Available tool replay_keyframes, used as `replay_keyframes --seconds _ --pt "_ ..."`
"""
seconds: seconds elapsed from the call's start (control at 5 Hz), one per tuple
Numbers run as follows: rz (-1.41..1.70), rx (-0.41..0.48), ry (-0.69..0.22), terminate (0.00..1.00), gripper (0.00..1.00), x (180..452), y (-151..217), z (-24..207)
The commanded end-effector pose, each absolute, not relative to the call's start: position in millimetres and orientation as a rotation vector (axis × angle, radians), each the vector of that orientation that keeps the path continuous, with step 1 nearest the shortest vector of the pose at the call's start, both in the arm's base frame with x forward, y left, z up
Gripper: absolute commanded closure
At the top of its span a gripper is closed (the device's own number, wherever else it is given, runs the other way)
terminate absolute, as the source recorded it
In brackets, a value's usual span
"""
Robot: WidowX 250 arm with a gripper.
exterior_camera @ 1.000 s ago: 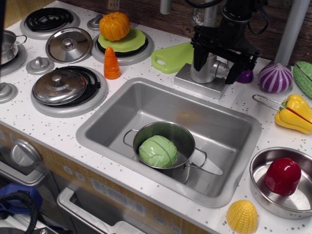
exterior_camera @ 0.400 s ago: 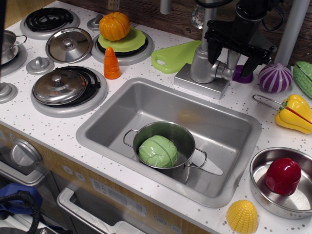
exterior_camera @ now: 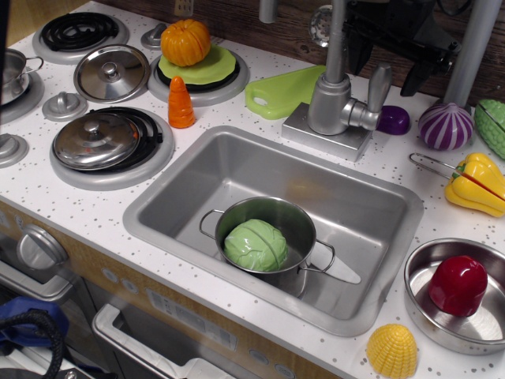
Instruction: Turn lever vertical to front
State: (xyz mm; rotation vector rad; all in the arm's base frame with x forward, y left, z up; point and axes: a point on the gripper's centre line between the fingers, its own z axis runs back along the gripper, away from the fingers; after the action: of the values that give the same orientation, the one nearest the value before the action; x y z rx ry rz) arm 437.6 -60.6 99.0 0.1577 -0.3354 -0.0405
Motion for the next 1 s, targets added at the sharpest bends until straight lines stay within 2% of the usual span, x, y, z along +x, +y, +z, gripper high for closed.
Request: replay_keyframes --seconds 0.0,0.2,0.6,0.8 --pt "-0.032 0.149 -0.408 0.00 0.00 447.0 -62.5 122.3" --pt "-0.017 0.121 -0.396 0.00 1.00 447.4 -62.7 118.8" --pt "0.035 0.065 -0.361 0.00 1.00 435.8 -69.2 112.0" --pt "0.093 0.025 -0.311 0.00 1.00 416.4 -71.2 102.2"
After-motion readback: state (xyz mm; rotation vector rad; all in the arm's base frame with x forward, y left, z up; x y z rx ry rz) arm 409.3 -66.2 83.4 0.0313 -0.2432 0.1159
